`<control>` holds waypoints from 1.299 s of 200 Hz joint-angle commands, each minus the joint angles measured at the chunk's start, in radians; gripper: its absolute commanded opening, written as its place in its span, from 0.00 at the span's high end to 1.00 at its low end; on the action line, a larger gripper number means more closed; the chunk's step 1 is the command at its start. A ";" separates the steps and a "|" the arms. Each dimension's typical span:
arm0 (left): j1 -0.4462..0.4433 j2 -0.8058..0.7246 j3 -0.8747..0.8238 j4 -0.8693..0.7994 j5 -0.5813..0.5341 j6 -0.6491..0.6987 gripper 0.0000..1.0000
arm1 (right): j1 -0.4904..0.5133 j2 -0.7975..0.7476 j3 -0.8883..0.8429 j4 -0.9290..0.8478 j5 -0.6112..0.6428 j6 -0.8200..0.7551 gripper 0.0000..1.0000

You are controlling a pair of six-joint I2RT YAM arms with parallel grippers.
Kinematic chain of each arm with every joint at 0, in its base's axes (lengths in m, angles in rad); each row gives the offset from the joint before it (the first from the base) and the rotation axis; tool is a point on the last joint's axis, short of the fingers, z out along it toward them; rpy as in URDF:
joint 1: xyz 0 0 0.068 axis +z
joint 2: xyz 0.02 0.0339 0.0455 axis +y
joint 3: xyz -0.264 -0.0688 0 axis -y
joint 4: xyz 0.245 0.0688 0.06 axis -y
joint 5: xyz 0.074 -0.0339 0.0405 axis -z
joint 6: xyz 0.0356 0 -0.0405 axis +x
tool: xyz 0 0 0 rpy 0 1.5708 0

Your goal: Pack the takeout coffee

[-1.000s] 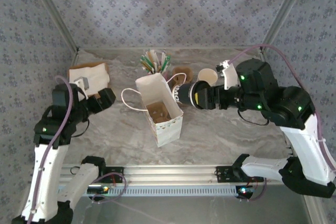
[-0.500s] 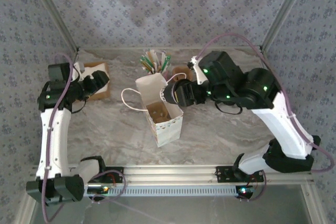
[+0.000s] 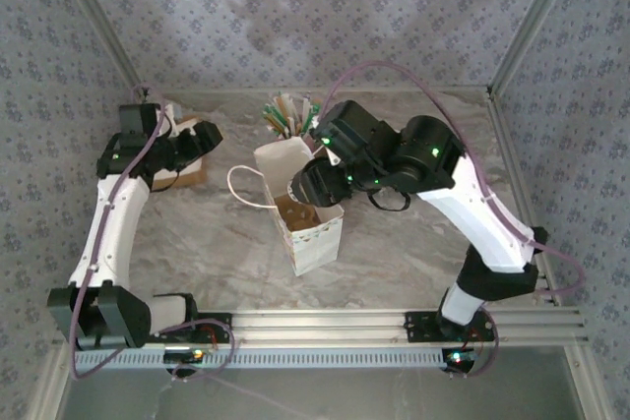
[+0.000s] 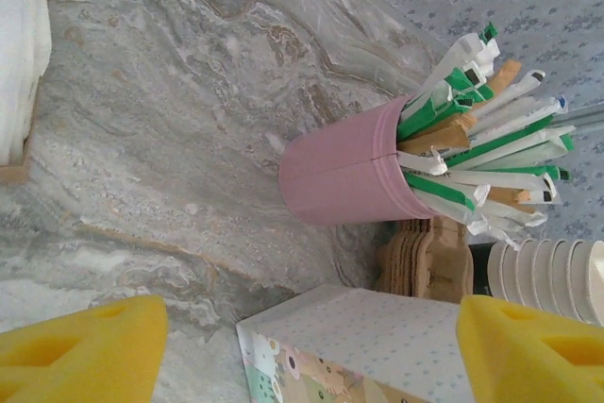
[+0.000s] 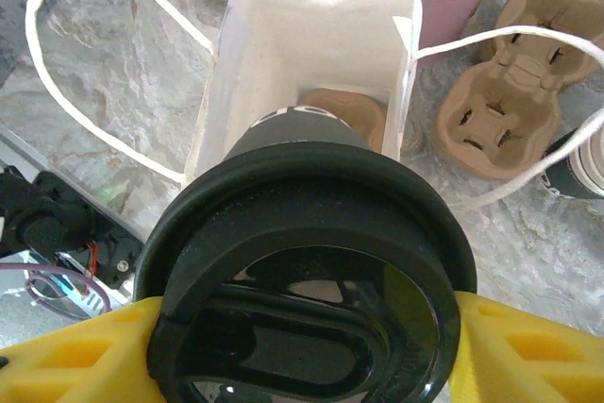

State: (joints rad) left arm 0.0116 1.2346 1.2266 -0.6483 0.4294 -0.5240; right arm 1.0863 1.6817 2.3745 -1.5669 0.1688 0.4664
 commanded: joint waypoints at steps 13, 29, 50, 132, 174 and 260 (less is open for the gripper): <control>-0.024 0.038 -0.019 0.109 -0.026 -0.027 0.20 | 0.014 0.066 0.065 -0.093 0.031 -0.025 0.33; -0.036 0.052 -0.042 0.154 -0.031 -0.040 0.20 | 0.015 0.088 0.085 -0.106 0.030 -0.026 0.33; -0.048 0.075 -0.058 0.205 -0.030 -0.036 0.21 | 0.015 0.106 0.094 -0.110 0.022 -0.028 0.33; -0.069 0.192 -0.062 0.305 0.004 0.045 0.21 | 0.009 0.165 0.109 -0.155 -0.036 -0.031 0.33; -0.089 0.235 -0.064 0.349 0.009 0.057 0.22 | 0.011 0.182 0.108 -0.172 -0.041 -0.039 0.33; -0.102 0.294 -0.079 0.450 0.023 0.068 0.23 | 0.023 0.197 0.089 -0.219 -0.068 -0.043 0.33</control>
State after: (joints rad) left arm -0.0807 1.5078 1.1545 -0.2596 0.4278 -0.4786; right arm 1.0985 1.8668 2.4535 -1.6035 0.1200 0.4362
